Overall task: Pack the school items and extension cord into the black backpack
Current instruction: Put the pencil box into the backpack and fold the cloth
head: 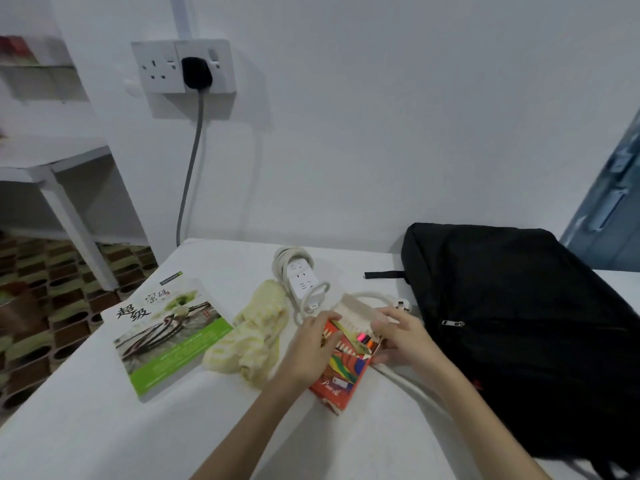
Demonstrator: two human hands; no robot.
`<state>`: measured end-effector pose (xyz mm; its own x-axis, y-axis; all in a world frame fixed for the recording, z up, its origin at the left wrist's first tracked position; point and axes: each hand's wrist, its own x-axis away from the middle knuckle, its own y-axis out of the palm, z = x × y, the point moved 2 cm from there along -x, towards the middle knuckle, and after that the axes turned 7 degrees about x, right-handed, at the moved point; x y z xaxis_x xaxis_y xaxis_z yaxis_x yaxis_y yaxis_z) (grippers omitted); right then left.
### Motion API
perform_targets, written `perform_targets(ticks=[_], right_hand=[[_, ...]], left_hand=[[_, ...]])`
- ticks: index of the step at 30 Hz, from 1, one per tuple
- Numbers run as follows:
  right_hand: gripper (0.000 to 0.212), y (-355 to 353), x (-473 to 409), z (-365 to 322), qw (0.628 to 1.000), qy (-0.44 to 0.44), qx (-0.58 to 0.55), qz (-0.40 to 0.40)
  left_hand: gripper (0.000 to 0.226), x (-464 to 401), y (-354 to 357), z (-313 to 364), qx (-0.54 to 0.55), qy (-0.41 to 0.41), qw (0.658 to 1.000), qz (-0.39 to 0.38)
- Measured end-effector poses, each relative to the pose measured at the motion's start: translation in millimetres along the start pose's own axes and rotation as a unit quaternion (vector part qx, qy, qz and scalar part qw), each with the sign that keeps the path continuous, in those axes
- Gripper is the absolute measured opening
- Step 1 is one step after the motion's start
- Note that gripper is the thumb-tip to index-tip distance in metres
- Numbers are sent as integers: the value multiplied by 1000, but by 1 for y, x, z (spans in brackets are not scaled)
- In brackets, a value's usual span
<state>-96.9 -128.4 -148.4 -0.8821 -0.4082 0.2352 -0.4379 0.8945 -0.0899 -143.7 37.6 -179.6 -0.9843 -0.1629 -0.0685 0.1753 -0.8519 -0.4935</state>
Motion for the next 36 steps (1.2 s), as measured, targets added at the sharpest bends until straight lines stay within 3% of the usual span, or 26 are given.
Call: perform_targets(ticks=[2, 4, 8, 13, 18, 20, 23, 25, 27, 36], right_hand=[[22, 0, 2, 0, 1000, 11, 11, -12], [32, -1, 0, -1, 1000, 24, 6, -19], [16, -2, -5, -3, 999, 15, 36, -26], [18, 0, -10, -2, 995, 6, 102, -6], [21, -1, -9, -3, 988, 28, 130, -75], [21, -1, -10, -1, 988, 32, 142, -60], [30, -4, -12, -2, 995, 9, 102, -20], [37, -7, -12, -3, 996, -8, 84, -4], [36, -8, -12, -4, 995, -20, 102, -3], [11, 1, -6, -10, 985, -53, 160, 19]], left_hand=[[12, -2, 0, -2, 39, -10, 999, 15], [14, -2, -1, -4, 82, -26, 996, 14], [21, 0, -4, -4, 157, -37, 987, 3], [23, 0, -5, -4, 161, -15, 987, 0], [27, 0, -4, 1, 146, 21, 989, 19], [30, 0, -3, 6, 118, 10, 993, 14], [85, 1, -3, 9, -62, 7, 998, -11], [111, 3, 0, 11, -205, 32, 978, -37], [114, 2, 2, 11, -251, 42, 967, -32], [105, -5, 9, 27, -276, 94, 956, 18]])
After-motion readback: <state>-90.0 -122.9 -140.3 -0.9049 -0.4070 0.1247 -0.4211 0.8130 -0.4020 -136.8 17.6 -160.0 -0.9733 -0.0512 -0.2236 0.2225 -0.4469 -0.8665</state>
